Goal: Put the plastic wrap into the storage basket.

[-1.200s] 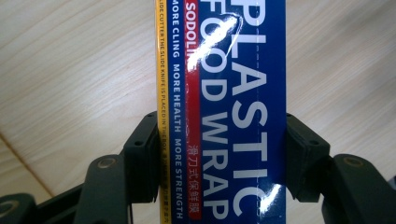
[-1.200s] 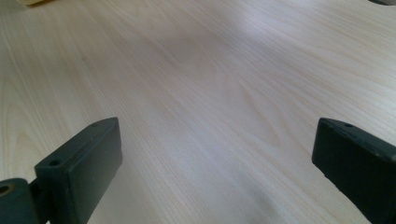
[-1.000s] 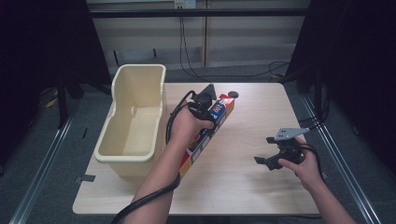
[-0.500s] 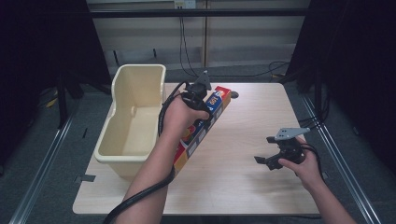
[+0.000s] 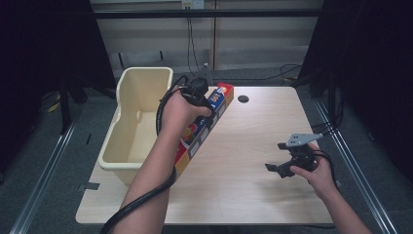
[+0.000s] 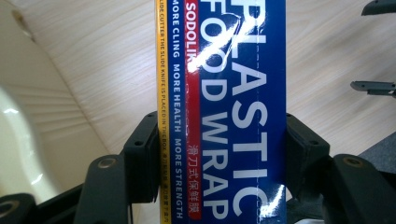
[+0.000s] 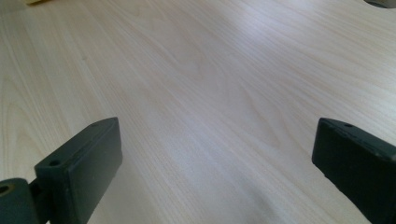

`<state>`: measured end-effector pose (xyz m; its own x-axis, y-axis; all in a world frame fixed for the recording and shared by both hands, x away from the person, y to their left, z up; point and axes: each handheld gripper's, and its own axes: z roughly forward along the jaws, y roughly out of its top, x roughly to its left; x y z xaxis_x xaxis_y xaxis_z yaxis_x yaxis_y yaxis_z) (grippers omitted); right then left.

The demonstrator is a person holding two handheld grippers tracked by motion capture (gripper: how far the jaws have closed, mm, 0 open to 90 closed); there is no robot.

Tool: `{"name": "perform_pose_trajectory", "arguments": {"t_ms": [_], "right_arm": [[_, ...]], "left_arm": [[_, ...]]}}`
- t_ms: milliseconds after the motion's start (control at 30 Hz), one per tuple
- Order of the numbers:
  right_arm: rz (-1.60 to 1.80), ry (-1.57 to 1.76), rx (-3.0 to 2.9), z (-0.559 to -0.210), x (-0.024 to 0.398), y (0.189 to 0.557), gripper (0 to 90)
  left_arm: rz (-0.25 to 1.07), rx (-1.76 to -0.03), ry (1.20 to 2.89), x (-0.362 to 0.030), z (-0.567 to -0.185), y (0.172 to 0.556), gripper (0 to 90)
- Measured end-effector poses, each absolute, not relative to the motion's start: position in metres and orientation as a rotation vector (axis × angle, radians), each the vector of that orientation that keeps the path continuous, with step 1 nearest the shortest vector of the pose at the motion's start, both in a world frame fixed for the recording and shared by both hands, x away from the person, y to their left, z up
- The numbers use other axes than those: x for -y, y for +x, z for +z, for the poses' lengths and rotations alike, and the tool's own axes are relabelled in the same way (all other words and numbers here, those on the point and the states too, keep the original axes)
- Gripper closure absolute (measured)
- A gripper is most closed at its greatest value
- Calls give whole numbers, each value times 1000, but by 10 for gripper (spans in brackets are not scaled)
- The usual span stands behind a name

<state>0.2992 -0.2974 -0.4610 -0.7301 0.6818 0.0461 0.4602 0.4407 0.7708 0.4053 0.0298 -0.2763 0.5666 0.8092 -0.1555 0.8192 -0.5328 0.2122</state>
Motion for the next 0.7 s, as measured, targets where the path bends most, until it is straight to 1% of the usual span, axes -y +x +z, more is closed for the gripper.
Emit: {"name": "perform_pose_trajectory", "arguments": {"t_ms": [367,700], "right_arm": [[1165,986,-2429,-461,297,299,14],[1160,983,-2426,-461,296,299,14]], "left_arm": [[-36,-1405,2508,-44,-258,407,404],[-35,-1454,2494,-59,-250,409,404]]}}
